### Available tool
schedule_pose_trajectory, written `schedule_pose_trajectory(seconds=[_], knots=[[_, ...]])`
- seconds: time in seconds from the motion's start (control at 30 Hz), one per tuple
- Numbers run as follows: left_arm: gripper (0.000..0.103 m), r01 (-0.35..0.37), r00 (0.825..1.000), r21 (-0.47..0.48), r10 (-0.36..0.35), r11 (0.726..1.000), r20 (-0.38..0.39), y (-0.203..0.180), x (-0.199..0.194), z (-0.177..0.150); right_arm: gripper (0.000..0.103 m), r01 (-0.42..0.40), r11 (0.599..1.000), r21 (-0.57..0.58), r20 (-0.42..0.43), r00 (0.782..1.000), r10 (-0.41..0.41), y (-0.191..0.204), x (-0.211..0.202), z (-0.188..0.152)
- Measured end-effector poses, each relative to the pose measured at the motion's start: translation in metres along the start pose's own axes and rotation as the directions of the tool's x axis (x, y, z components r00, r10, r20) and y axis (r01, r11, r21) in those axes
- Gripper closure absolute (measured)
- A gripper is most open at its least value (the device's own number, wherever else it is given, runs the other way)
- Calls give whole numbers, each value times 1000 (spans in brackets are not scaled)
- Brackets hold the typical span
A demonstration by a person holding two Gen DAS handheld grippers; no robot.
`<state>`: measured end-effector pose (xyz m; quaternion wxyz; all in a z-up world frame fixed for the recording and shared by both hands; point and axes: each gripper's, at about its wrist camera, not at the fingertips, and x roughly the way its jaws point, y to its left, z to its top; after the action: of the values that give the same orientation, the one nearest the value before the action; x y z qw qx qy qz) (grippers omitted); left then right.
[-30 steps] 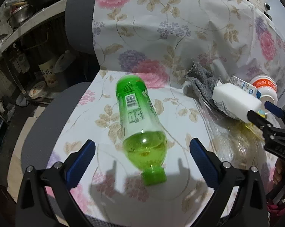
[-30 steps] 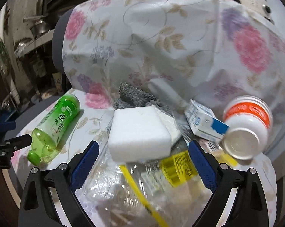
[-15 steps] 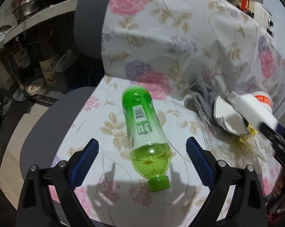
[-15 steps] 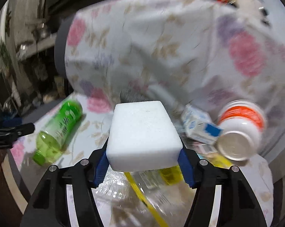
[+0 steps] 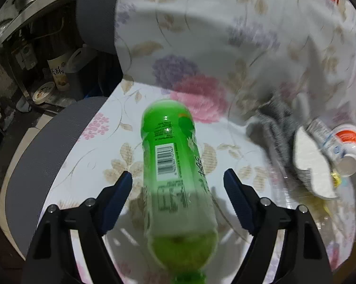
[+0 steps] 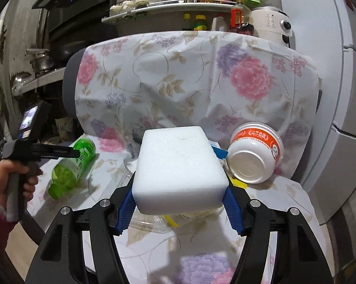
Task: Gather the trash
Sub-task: 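Carry bottle and sponge to the bin and open both tools over it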
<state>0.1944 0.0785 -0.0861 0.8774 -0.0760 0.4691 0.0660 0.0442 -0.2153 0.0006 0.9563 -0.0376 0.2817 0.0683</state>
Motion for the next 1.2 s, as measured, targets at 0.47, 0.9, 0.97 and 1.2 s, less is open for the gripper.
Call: schedule_pose_trajectory(seconds=[0.47, 0.9, 0.97, 1.2], knots=[[41, 91, 990, 74, -98, 993, 105, -10, -38, -35, 38, -24, 998, 50, -35, 999, 26, -5, 6, -14], [41, 279, 937, 309, -329, 909, 121, -90, -129, -135, 38, 106, 985, 140, -19, 994, -104, -47, -56, -46], [41, 308, 927, 336, -360, 890, 105, -101, -134, -144, 38, 141, 977, 157, -21, 990, -140, -59, -72, -57], [41, 422, 872, 455, -489, 785, 35, -169, -153, -181, 38, 279, 932, 232, -17, 959, -283, -104, -146, -93]])
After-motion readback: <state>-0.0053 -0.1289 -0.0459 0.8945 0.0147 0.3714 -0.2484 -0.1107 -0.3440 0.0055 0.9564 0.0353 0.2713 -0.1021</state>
